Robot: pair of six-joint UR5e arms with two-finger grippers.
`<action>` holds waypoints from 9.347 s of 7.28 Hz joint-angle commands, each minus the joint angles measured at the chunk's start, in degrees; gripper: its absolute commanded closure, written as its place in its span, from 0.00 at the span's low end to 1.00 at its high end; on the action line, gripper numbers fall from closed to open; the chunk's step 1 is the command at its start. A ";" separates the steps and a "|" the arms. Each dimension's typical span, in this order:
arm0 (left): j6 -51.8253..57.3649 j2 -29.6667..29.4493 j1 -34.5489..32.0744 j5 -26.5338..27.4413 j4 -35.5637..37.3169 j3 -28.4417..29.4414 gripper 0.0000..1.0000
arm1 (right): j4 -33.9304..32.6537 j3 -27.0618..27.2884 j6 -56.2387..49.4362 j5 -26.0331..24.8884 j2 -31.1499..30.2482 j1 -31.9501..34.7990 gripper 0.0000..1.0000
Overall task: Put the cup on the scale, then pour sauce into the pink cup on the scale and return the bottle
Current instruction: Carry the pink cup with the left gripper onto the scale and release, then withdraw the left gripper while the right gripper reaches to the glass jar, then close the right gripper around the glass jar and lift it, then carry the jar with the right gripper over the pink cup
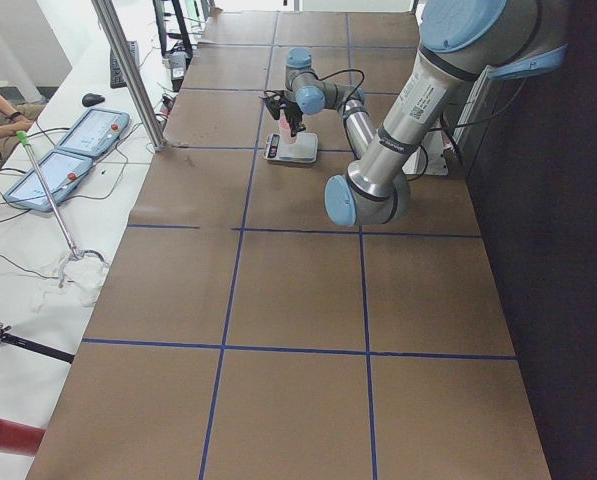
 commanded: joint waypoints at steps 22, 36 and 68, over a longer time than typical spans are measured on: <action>32.88 10.90 -19.56 -12.19 13.65 -22.88 0.00 | -13.18 47.69 64.01 -35.40 -1.86 -48.32 0.00; 85.55 32.52 -36.89 -11.58 16.47 -24.90 0.00 | 21.66 18.96 73.49 -91.66 -6.98 -78.93 0.00; 110.16 40.61 -56.93 -25.86 -18.60 7.87 0.00 | -6.61 20.10 19.79 -111.41 25.19 -75.57 1.00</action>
